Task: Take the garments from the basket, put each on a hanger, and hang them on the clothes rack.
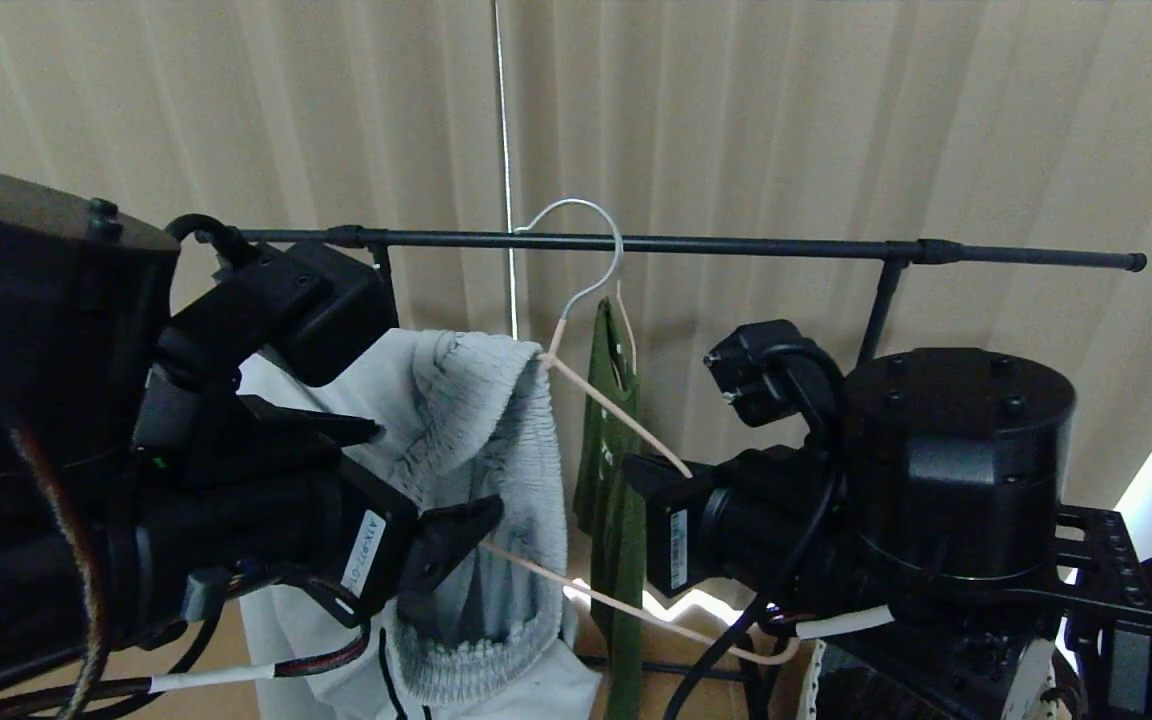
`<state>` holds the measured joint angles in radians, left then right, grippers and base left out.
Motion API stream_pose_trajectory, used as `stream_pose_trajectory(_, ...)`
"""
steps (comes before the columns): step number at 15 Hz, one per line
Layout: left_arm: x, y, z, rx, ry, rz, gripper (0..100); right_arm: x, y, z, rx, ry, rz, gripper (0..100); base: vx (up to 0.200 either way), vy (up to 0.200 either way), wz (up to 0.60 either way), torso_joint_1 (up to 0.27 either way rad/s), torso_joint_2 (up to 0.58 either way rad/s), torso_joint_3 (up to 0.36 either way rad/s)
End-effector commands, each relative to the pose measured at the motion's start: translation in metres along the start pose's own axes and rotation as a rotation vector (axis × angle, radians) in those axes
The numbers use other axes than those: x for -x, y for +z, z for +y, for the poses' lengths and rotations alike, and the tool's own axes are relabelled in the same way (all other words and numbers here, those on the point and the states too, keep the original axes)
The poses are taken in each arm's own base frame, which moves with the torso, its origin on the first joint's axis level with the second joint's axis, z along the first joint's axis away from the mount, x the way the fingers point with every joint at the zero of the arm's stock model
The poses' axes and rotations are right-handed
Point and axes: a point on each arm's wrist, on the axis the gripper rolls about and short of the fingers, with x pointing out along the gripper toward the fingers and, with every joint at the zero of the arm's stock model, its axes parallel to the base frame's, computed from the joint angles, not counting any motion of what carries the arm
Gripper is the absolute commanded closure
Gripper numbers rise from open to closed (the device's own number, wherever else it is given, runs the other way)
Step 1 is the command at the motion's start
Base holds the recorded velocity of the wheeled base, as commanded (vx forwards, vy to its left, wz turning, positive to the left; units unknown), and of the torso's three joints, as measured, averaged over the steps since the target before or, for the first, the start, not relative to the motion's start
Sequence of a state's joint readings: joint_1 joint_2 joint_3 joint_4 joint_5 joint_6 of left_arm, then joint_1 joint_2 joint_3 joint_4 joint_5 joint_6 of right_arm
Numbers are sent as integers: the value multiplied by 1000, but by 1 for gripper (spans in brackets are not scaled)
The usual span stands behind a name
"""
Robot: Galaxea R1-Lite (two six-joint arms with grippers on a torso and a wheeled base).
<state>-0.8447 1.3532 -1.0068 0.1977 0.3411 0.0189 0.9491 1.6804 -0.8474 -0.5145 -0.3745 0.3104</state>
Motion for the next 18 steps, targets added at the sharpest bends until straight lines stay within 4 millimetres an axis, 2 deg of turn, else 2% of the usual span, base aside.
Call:
stream_pose_trajectory(1, 12, -3, 4, -10, 1, -24, 0, 4, 3, -10, 6, -24, -9, 100, 0, 0, 0, 0, 0, 0)
stream_pose_trajectory(2, 24, -4, 9, -27, 6, -57, 0, 5, 6, -24, 29, -60, -14, 100, 0, 0, 0, 0, 0, 0)
stream_pose_trajectory(4, 34, -1, 16, -32, 26, -113, 0, 6, 11, -46, 54, -72, -7, 100, 0, 0, 0, 0, 0, 0)
stream_pose_trajectory(6, 36, 1, 23, -52, 61, -135, 0, 11, 16, -65, 95, -51, -1, 100, 0, 0, 0, 0, 0, 0)
stream_pose_trajectory(7, 36, 1, 29, -72, 94, -144, 0, 17, 19, -82, 140, -19, 4, 100, 0, 0, 0, 0, 0, 0)
stream_pose_trajectory(9, 35, 2, 34, -109, 98, -156, 0, 21, 17, -91, 193, 0, 15, 100, 0, 0, 0, 0, 0, 0)
stream_pose_trajectory(11, 36, 2, 35, -170, 2, -183, 0, 22, 15, -91, 209, 0, 21, 100, 0, 0, 0, 0, 0, 0)
stream_pose_trajectory(13, 36, 2, 41, -356, -90, -218, 0, 22, 14, -90, 232, 6, 23, 100, 0, 0, 0, 0, 0, 0)
stream_pose_trajectory(15, 19, 5, 38, -458, -133, -209, 0, 23, 13, -90, 246, 30, 27, 100, 0, 0, 0, 0, 0, 0)
stream_pose_trajectory(18, -9, 7, 34, -471, -141, -192, 0, 28, 13, -80, 260, 96, 17, 100, 0, 0, 0, 0, 0, 0)
